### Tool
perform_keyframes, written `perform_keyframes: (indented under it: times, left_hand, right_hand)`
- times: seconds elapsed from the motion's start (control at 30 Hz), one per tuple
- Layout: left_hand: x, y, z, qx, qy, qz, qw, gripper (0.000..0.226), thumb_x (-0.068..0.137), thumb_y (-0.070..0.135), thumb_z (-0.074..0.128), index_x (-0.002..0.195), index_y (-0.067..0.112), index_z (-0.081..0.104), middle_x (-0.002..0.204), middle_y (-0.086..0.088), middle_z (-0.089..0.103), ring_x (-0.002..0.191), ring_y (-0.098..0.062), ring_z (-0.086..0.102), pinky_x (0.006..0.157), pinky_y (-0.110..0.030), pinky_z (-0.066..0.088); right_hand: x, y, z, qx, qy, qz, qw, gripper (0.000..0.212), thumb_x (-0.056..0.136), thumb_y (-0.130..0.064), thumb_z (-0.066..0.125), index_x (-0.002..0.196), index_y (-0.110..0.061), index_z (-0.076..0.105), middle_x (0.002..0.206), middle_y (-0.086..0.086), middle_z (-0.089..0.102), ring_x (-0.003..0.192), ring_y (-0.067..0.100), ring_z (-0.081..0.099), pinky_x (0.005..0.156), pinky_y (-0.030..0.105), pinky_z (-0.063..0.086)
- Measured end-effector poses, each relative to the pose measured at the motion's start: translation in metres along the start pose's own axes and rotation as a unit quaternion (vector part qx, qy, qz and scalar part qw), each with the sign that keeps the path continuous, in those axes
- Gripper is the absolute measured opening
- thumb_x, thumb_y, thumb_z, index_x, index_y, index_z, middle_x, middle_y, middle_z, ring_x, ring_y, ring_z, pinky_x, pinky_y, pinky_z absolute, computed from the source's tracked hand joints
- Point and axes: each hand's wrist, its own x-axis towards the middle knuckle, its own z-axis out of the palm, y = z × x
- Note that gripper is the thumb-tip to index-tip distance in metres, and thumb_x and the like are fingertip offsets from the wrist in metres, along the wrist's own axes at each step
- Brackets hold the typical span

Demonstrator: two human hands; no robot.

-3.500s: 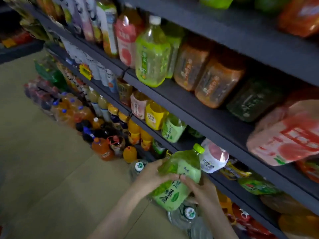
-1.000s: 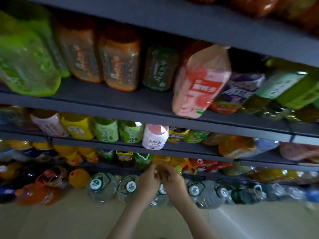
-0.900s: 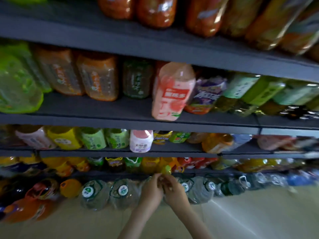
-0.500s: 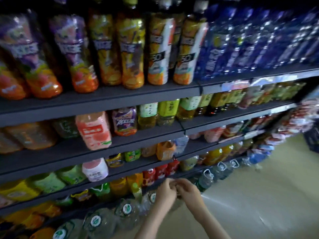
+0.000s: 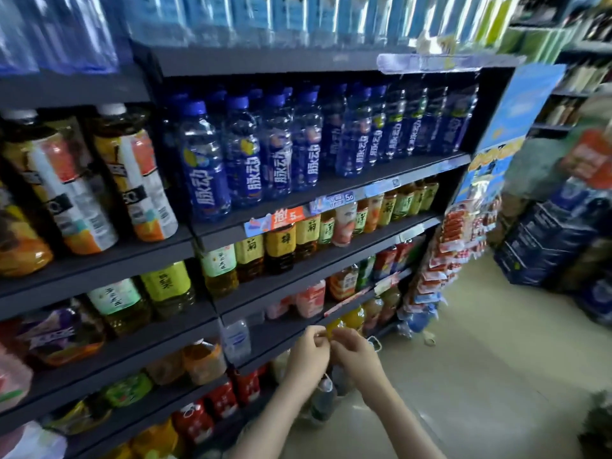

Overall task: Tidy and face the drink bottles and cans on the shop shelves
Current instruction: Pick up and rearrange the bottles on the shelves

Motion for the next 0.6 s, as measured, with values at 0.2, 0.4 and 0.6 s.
perform_keyframes:
  times: [0.2, 0.4, 0.6]
  left_hand:
    - [0.078, 0.048, 0.041, -0.023, 0.08, 0.016, 0.996, 0.022, 0.094, 0.015, 0.048, 0.115, 0.015, 0.056, 0.116, -0.006, 0.06, 0.102, -0.02, 0.057, 0.074, -0.021, 0.037]
    - [0.146, 0.099, 0.058, -0.046, 0.141, -0.007, 0.989, 0.024, 0.095, 0.015, 0.046, 0.118, 0.014, 0.051, 0.115, -0.005, 0.063, 0.101, -0.022, 0.059, 0.078, -0.029, 0.045]
    - [0.19, 0.132, 0.077, -0.047, 0.188, 0.016, 0.981, 0.032, 0.094, 0.018, 0.052, 0.125, 0.013, 0.048, 0.12, -0.003, 0.061, 0.105, -0.019, 0.06, 0.075, -0.023, 0.042]
  right_hand:
    - [0.086, -0.008, -0.051, -0.021, 0.056, -0.011, 0.998, 0.024, 0.089, -0.012, 0.056, 0.11, -0.022, 0.058, 0.095, -0.005, 0.063, 0.082, 0.011, 0.06, 0.067, 0.024, 0.048]
    - [0.169, -0.026, -0.091, -0.057, 0.073, -0.018, 0.996, 0.035, 0.09, -0.016, 0.058, 0.124, -0.015, 0.054, 0.106, -0.002, 0.06, 0.093, 0.011, 0.053, 0.078, 0.023, 0.04]
    - [0.235, -0.042, -0.12, -0.067, 0.03, -0.031, 0.997, 0.04, 0.088, -0.018, 0.062, 0.126, -0.011, 0.052, 0.116, 0.005, 0.062, 0.1, 0.016, 0.057, 0.089, 0.031, 0.047]
